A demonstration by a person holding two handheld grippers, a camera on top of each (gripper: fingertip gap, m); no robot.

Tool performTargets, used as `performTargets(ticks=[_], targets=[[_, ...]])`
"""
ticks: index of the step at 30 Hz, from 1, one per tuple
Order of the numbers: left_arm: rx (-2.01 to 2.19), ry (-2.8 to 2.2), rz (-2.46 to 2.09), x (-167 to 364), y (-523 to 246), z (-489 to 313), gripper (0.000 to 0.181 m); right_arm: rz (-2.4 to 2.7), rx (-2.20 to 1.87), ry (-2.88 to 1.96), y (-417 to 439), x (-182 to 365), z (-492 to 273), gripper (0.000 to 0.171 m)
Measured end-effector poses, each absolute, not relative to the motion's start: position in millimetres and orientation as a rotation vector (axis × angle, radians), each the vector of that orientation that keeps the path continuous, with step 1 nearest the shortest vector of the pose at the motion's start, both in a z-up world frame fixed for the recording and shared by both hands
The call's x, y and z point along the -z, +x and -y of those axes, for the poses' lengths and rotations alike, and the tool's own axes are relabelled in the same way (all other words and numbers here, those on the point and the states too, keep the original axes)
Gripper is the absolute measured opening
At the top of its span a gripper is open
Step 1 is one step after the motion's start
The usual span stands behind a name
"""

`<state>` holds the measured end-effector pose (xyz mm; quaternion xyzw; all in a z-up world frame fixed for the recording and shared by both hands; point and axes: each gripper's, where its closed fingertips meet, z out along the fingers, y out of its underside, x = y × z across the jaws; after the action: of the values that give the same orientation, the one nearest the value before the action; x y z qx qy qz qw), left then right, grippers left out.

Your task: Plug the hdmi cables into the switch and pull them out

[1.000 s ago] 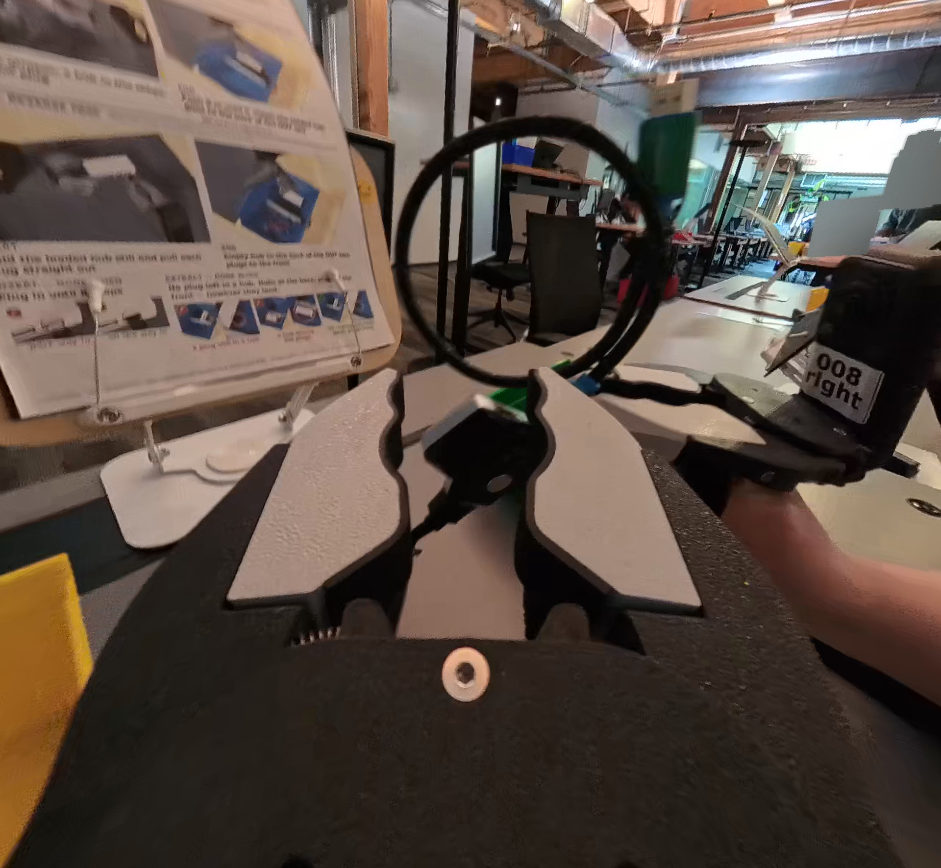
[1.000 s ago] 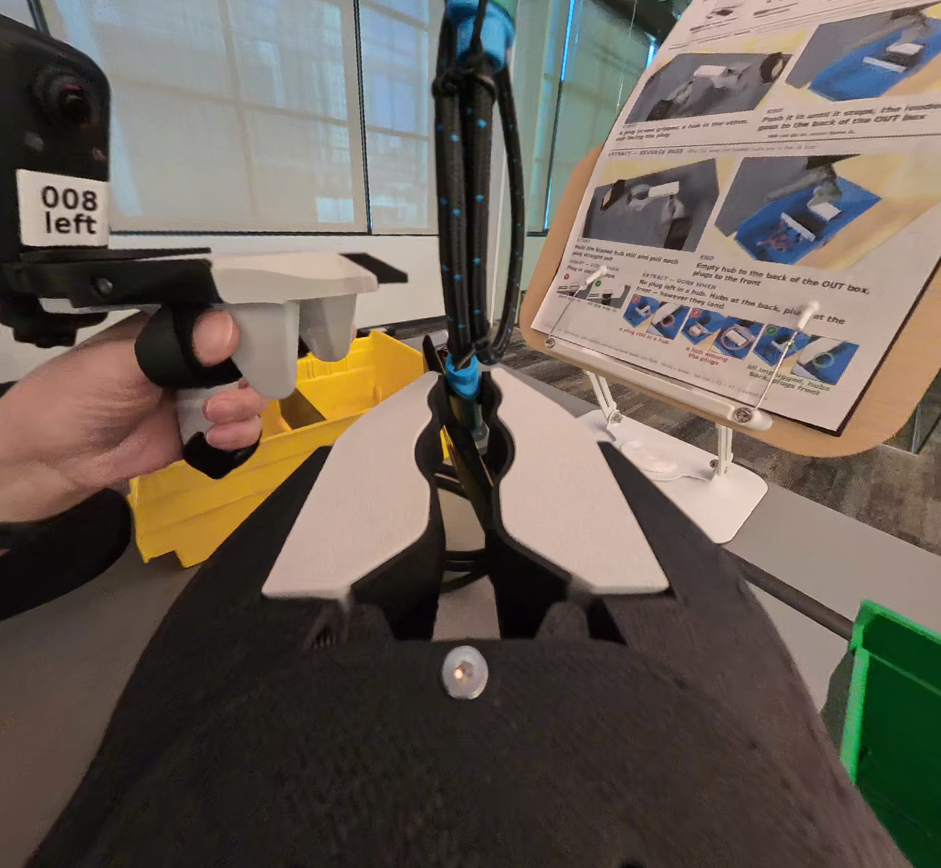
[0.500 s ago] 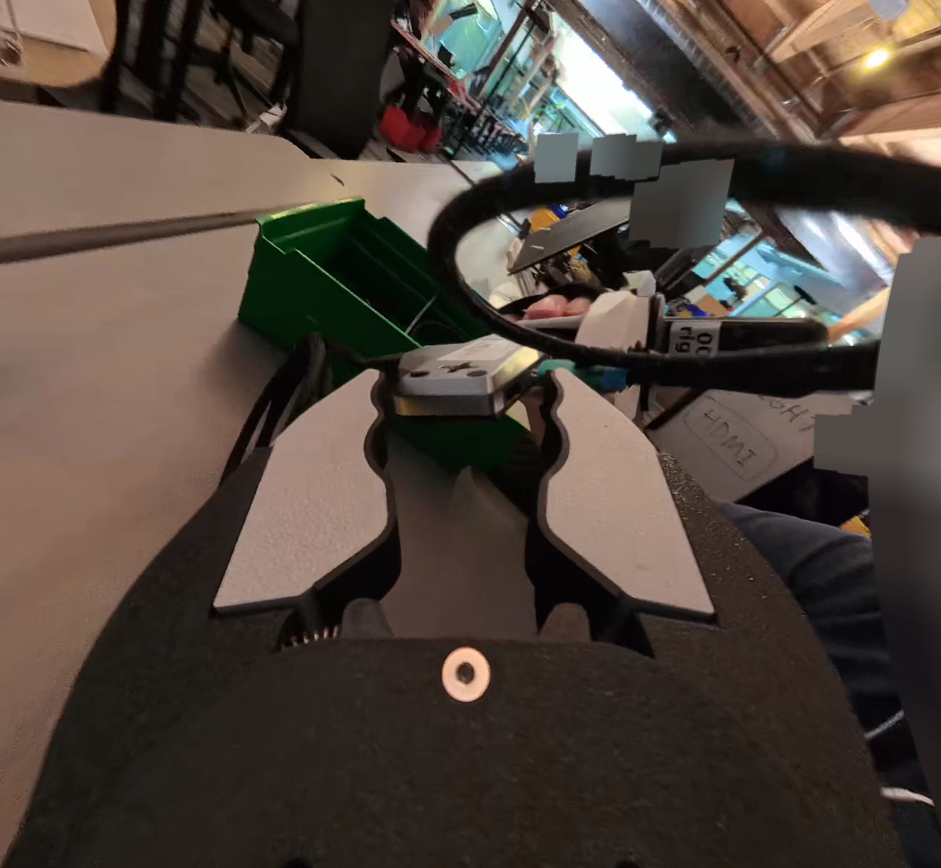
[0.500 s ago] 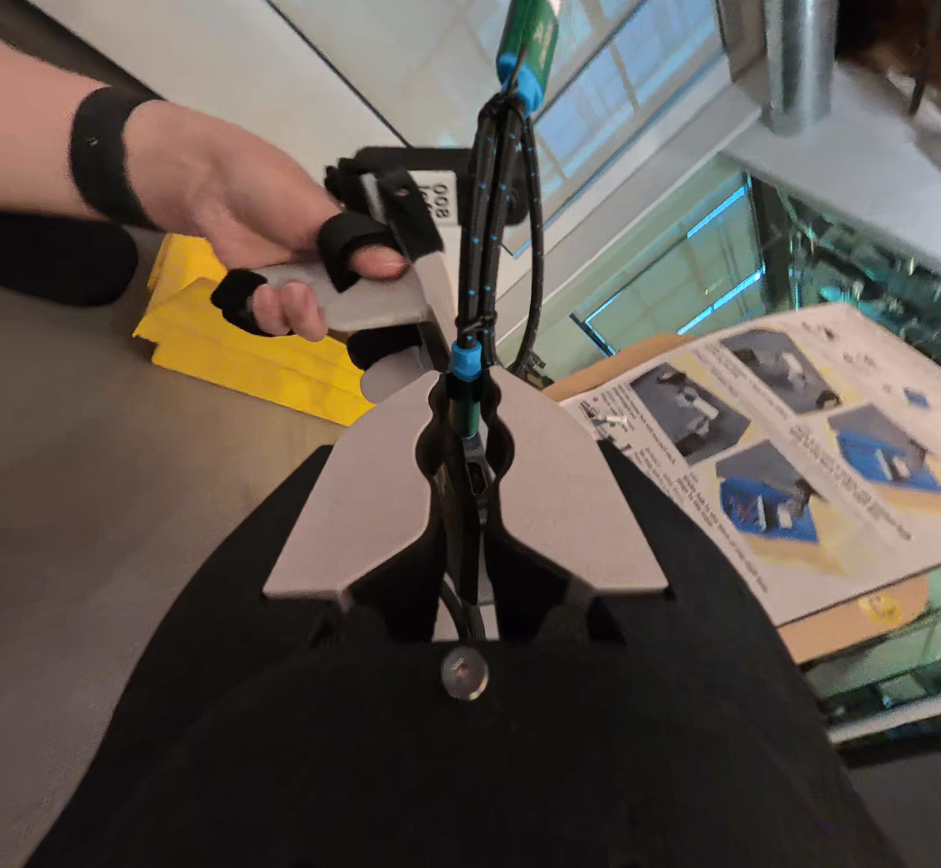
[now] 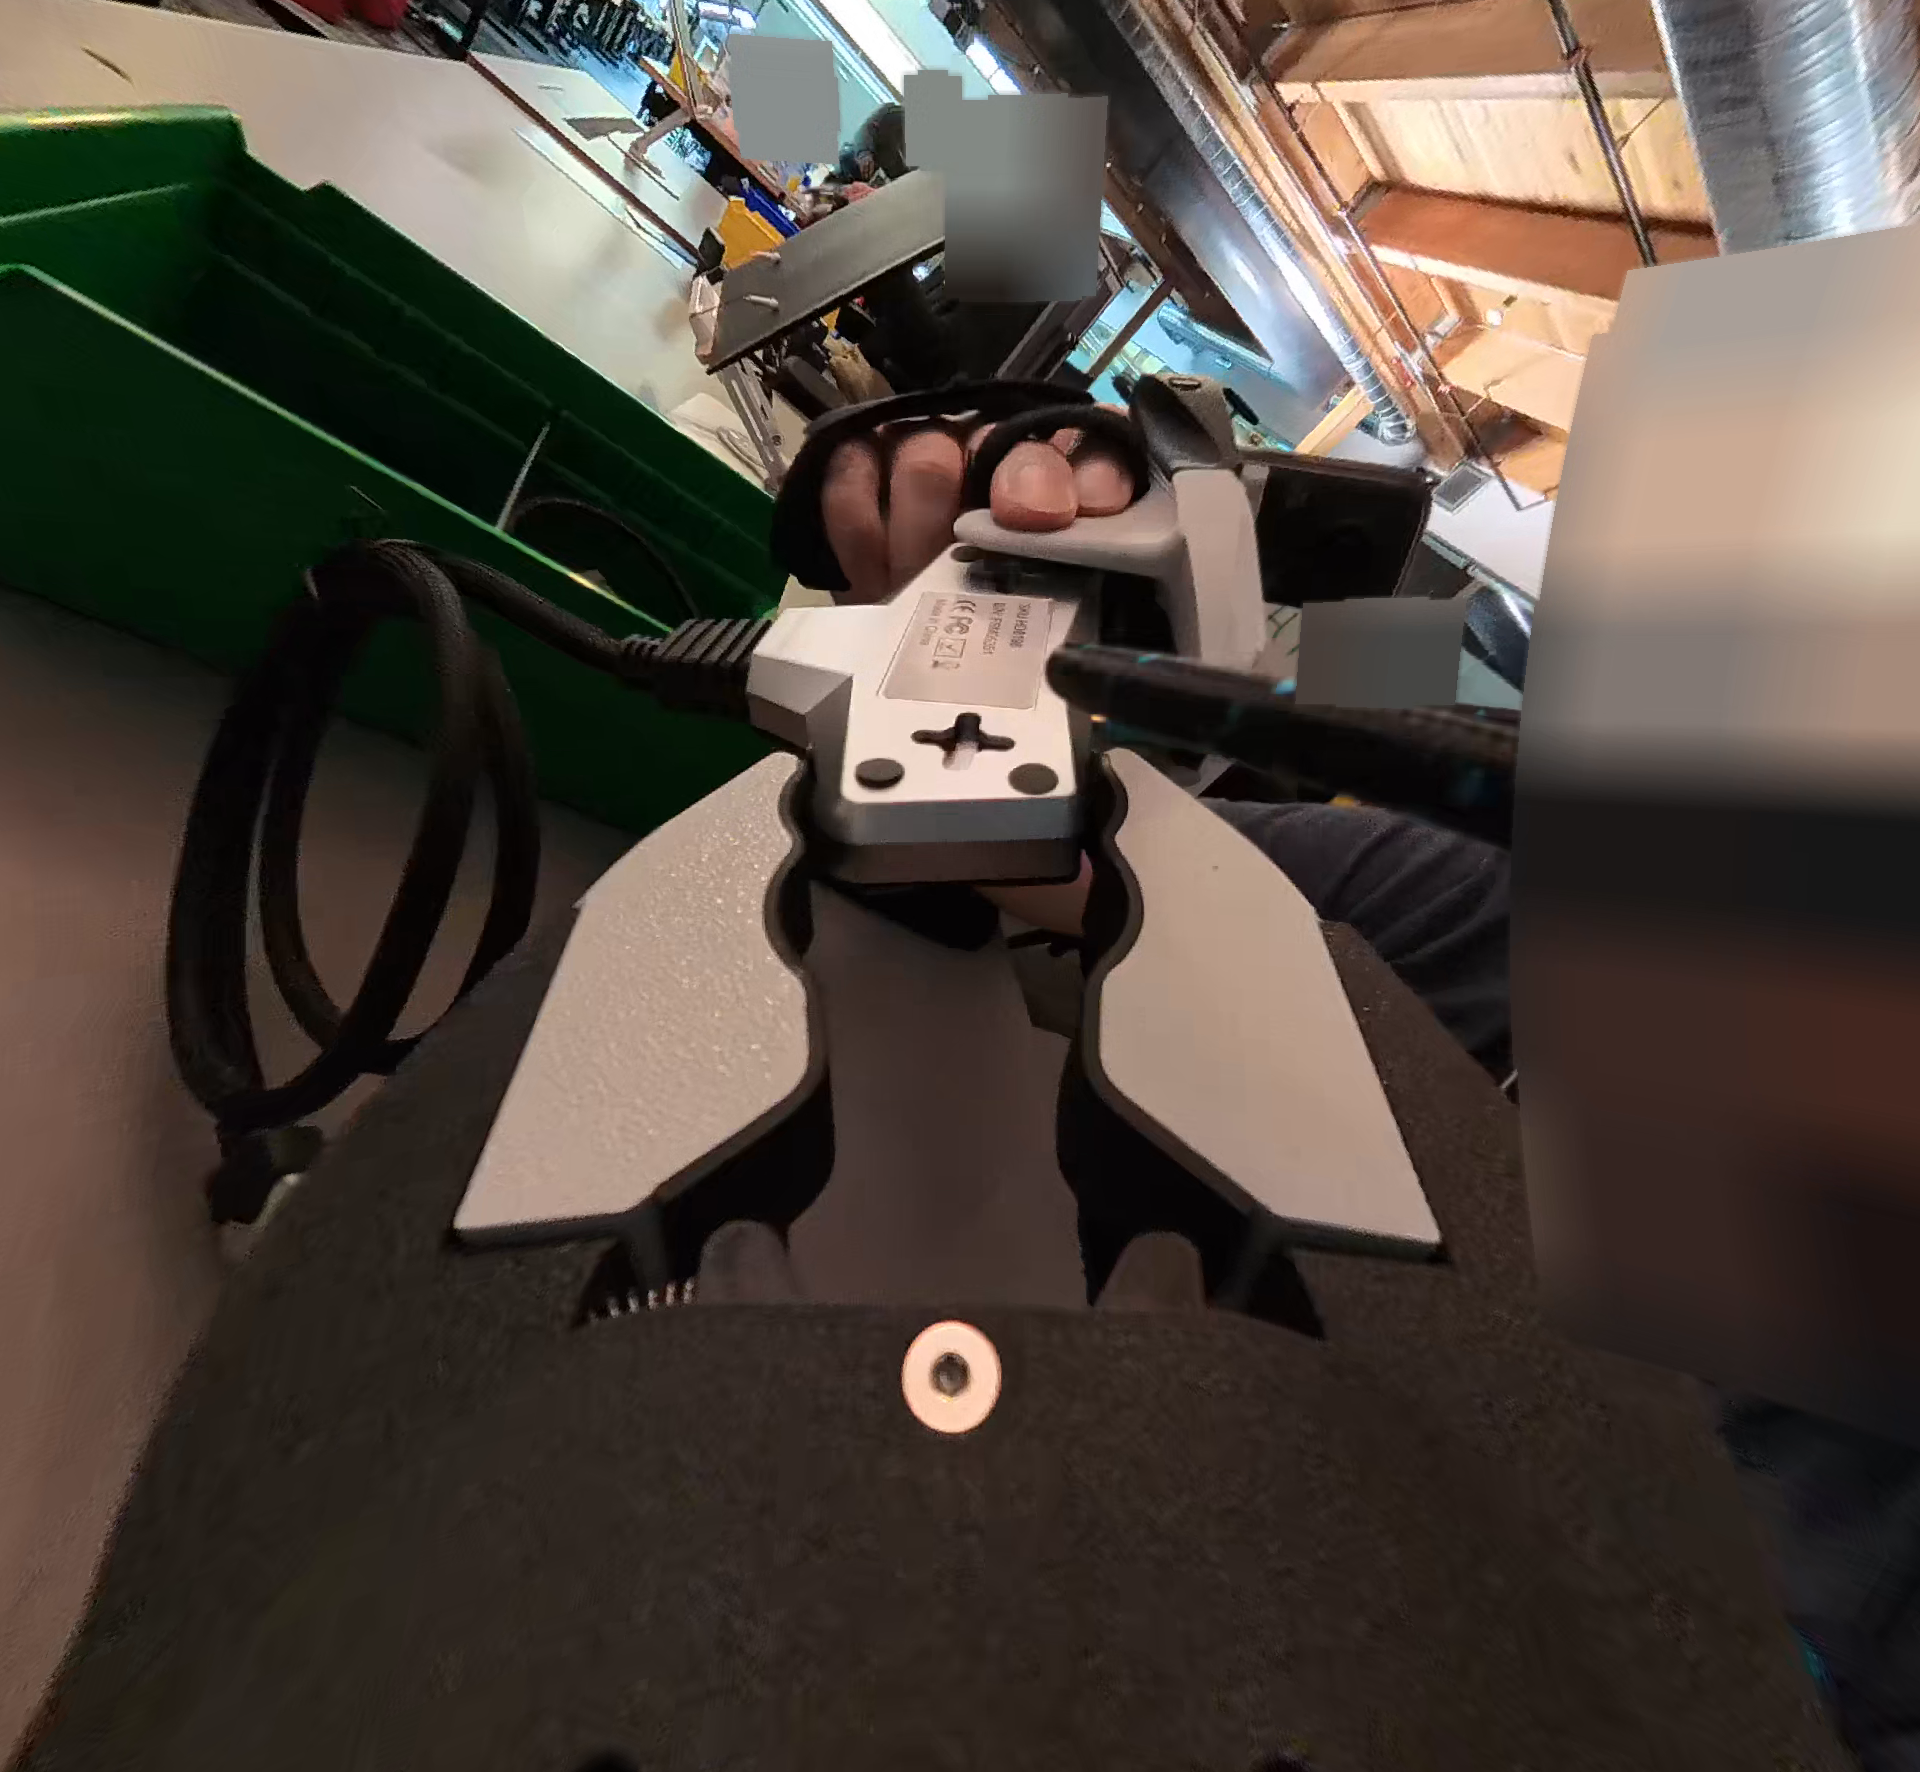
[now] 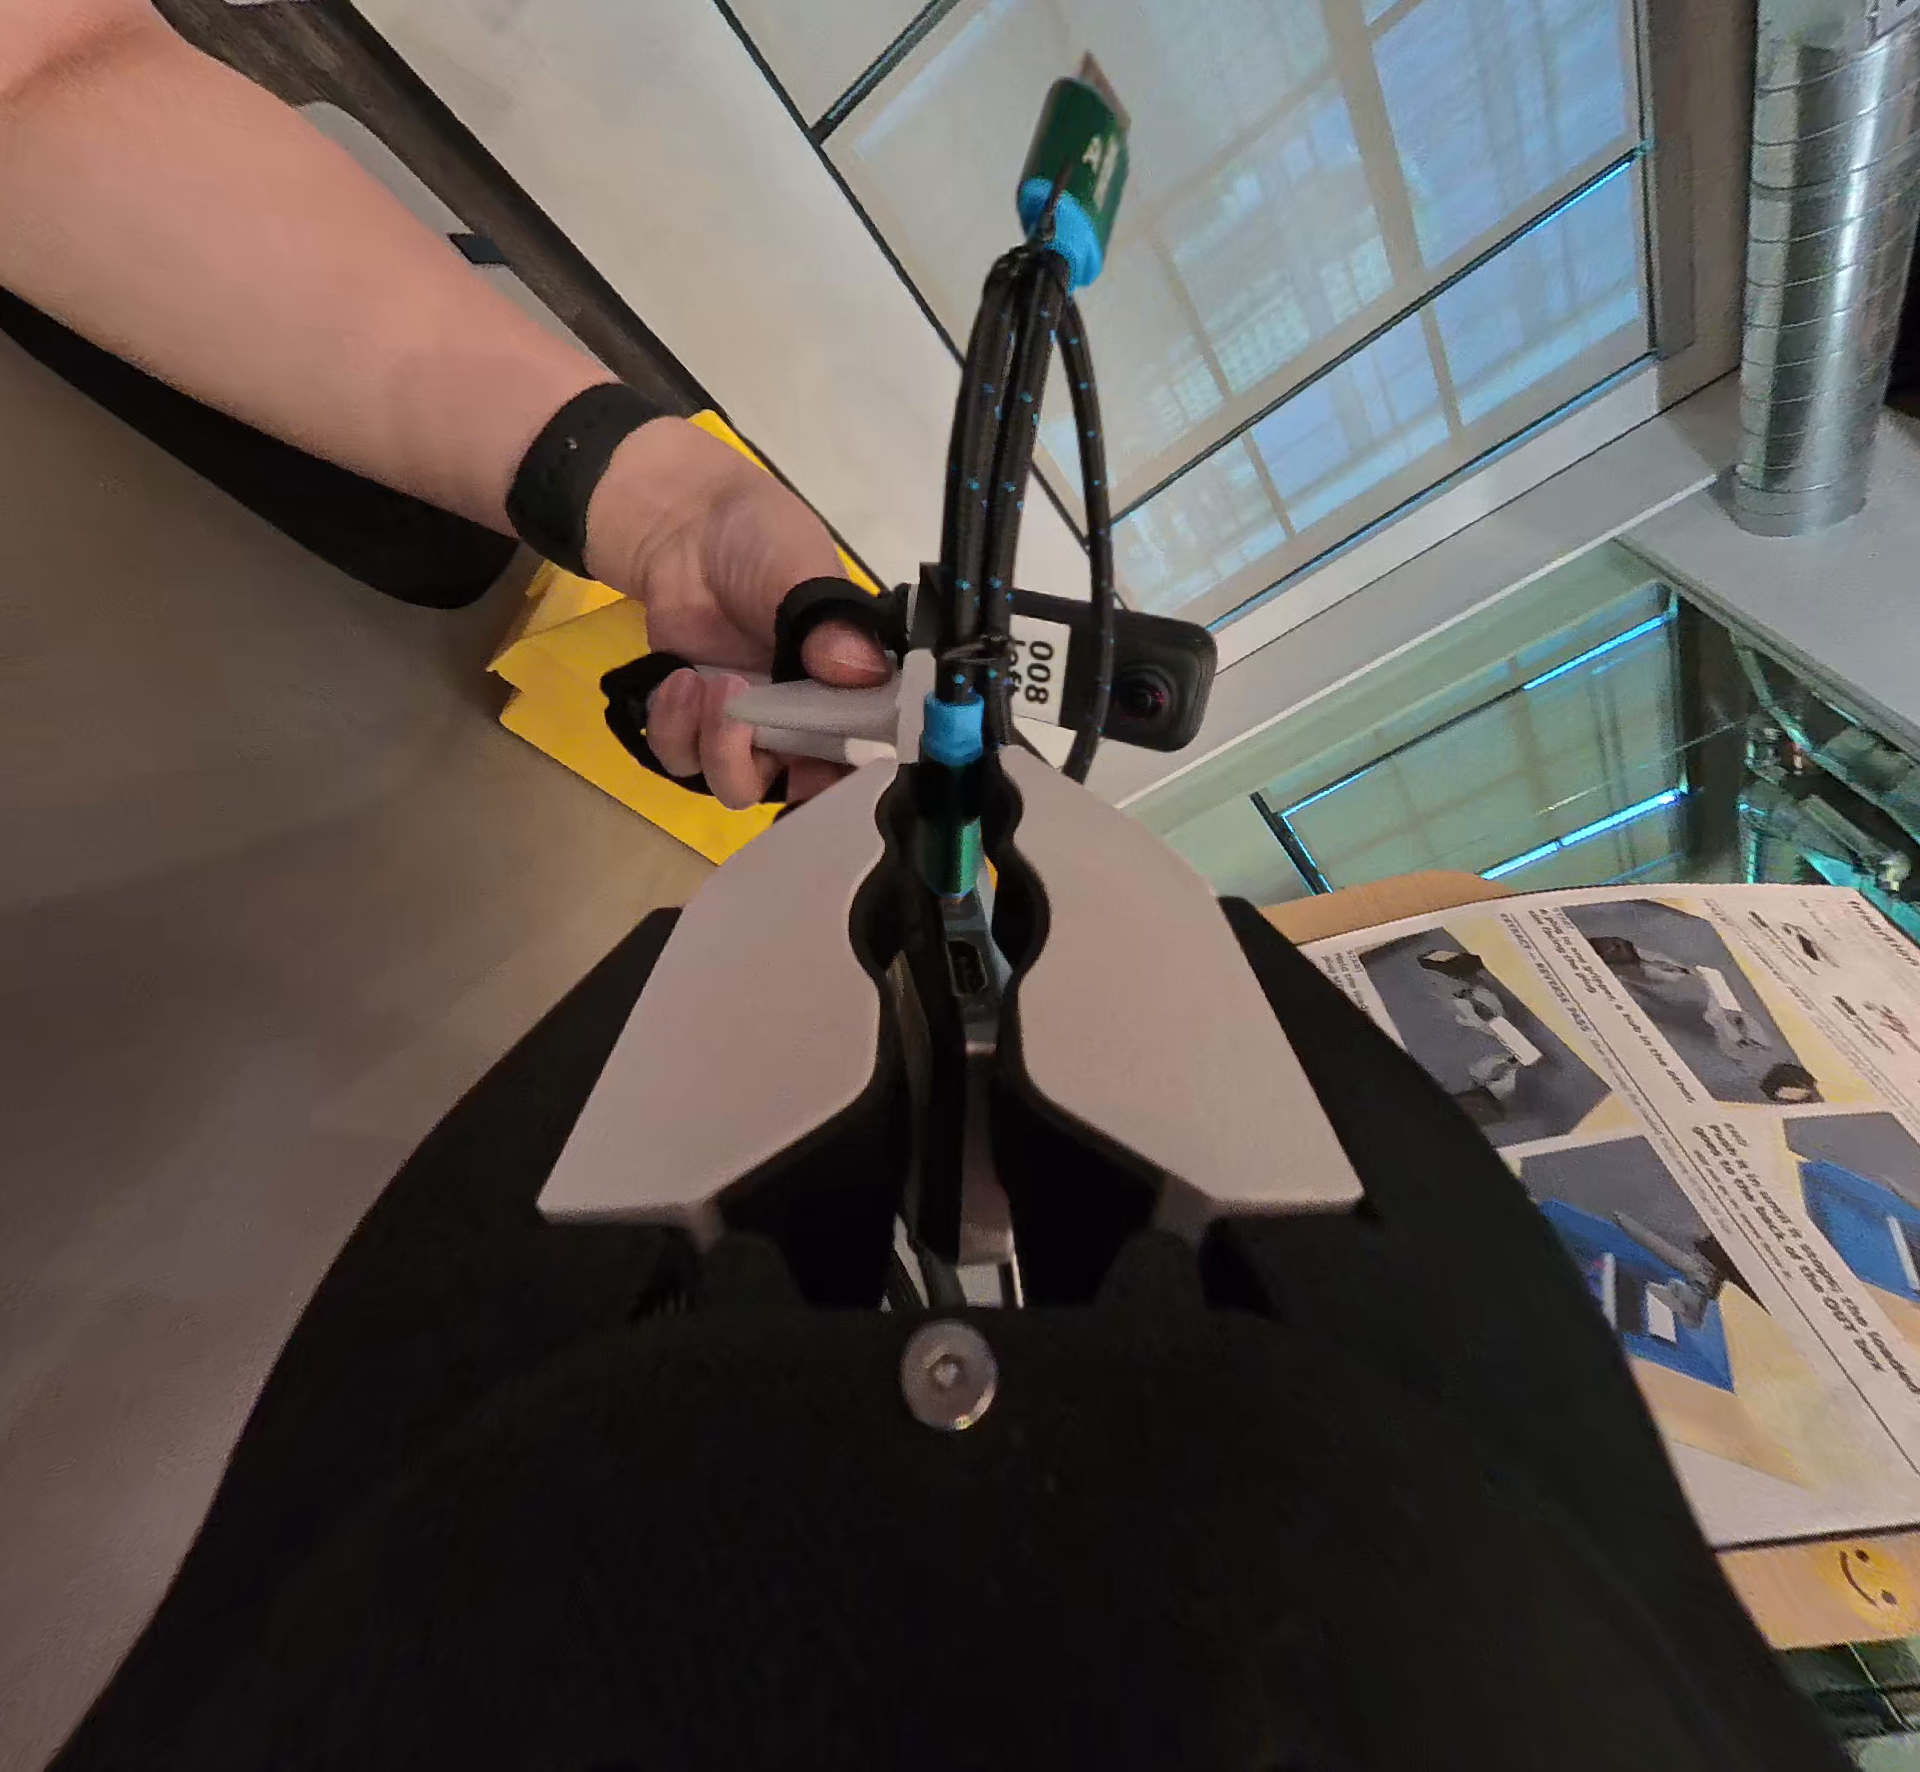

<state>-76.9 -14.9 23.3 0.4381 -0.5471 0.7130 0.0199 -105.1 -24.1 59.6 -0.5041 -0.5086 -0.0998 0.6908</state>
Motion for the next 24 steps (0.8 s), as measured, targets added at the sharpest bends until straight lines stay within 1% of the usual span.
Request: performTargets(ticks=[7,10,16,20,24], targets=[[-2.21,1.267,1.793,-18,-76,35,0.053,1.208,0.173,-1.153,-112,-56,33,0.012],[-2.237,1.208,1.766,-21,-76,44,0.053,1.217,0.119,-1.16,-113,-60,39,0.012],[-2.377,1.244,1.727,-27,-63,45,0.052,1.218,0.217,-1.166,-101,-65,41,0.012],[-2.474,1.33,1.604,-26,-52,36,0.052,1.136,0.344,-1.204,-82,-73,31,0.033],[-2.681,1.399,1.534,-41,-50,10,0.052,1.031,0.39,-1.269,-63,-83,25,0.033]])
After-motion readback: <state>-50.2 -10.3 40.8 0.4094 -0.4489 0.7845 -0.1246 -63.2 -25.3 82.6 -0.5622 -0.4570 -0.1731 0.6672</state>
